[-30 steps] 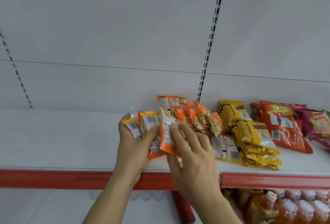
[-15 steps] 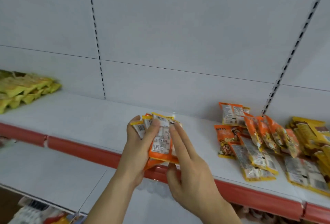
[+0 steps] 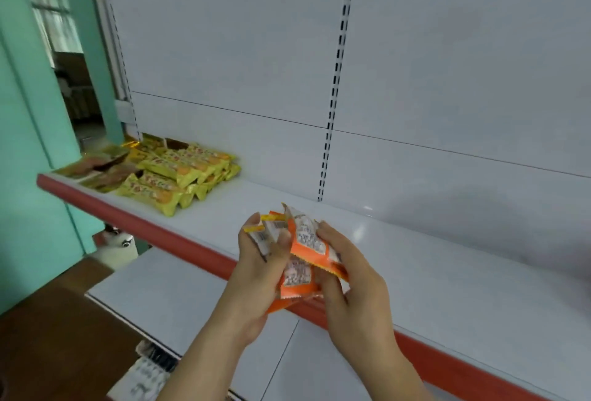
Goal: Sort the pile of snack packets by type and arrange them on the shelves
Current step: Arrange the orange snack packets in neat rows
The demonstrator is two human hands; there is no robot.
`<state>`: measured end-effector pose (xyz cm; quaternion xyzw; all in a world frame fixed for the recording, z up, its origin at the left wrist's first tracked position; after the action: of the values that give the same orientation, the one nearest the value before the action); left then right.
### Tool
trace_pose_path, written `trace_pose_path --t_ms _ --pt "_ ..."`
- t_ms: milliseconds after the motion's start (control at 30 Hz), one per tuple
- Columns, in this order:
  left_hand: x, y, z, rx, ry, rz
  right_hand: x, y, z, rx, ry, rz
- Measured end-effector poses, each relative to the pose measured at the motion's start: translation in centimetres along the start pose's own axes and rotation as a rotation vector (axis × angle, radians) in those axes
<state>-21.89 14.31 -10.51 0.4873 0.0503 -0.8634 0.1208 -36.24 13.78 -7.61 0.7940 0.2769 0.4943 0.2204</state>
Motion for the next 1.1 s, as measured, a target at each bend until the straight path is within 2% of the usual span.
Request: trace_pose_path --t_ms 133,300,500,667,767,867,933,1000,1100 --pt "-1.7 4.0 -3.1 -0.026 0.023 0.017 -0.8 4.1 3.6 -0.006 0.020 0.145" --pt "-3.8 9.2 -7.2 -0.162 0.049 0.041 -4.2 9.8 4.8 -0.148 0.340 0.430" --pt "-6.2 14.1 -8.4 -0.143 0.091 0.063 -6.1 13.7 6.7 -0.268 0.476 0.512" --pt "-6.1 17.3 -9.1 -0.059 0.111 0.029 -6.3 15.4 9.7 -0.147 0.402 0.524" --pt "-6.2 19.0 -9.3 0.023 0.146 0.032 -6.5 16.0 11.6 -0.111 0.353 0.595" --pt "-6.9 19.6 -10.0 0.118 0.227 0.022 -7.3 16.3 11.3 -0.230 0.183 0.693" --pt "-8.0 20.2 -11.2 0.153 0.211 0.018 -7.1 16.9 10.3 -0.352 0.098 0.711" --pt "-9.6 20.9 -12.4 0.171 0.154 0.013 -7.3 17.4 10.1 -0.400 0.029 0.718" --pt "-11.9 21.5 -14.1 0.221 0.123 0.002 -8.6 17.9 13.6 -0.240 -0.144 0.748"
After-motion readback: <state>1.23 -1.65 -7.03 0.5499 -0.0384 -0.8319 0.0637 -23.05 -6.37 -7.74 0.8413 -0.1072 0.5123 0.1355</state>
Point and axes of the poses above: each hand's wrist, its own y-axis towards the middle knuckle, its own z-axis out of the palm, x = y × z, the point moved 8 cm from there along y, towards the middle knuckle, and after that the axes turned 8 degrees about -y, right-handed, at the moved point
